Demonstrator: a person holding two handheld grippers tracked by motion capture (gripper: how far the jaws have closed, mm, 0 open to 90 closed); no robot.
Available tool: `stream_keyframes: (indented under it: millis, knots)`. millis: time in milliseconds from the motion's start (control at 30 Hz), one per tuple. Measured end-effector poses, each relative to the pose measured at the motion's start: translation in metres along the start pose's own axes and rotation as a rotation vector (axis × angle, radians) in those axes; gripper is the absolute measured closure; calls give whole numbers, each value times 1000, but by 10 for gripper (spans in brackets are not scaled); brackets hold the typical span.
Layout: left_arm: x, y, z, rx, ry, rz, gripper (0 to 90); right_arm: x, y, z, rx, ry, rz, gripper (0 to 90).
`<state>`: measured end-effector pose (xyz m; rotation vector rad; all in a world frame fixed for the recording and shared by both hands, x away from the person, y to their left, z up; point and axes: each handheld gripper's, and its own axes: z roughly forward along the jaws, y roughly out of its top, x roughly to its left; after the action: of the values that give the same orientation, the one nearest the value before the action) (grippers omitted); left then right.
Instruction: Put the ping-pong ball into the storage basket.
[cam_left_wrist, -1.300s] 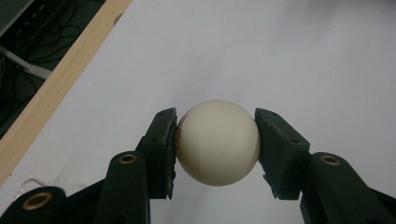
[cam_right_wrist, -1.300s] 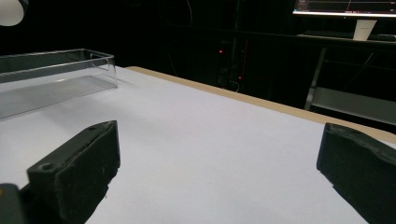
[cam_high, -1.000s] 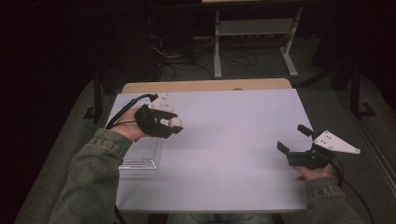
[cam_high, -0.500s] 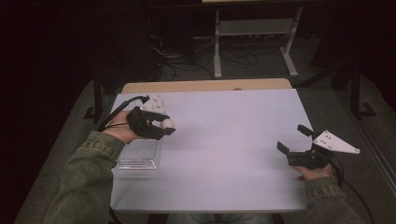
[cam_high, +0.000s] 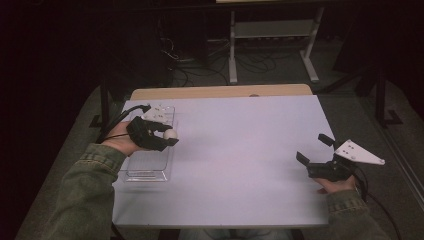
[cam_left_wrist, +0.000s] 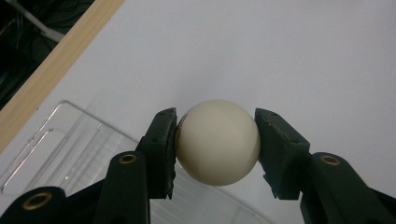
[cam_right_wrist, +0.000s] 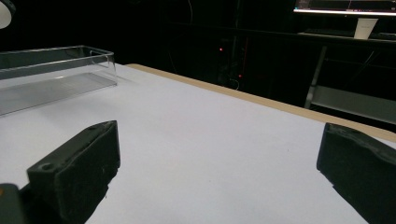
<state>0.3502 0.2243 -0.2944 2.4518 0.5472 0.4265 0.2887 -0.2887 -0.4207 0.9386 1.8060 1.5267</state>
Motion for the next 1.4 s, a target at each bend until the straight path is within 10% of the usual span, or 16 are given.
stream_keyframes:
  millis: [1400]
  knots:
    - [9,-20,0,199,40,-3,510,0,0,1,10,-2,-8,0]
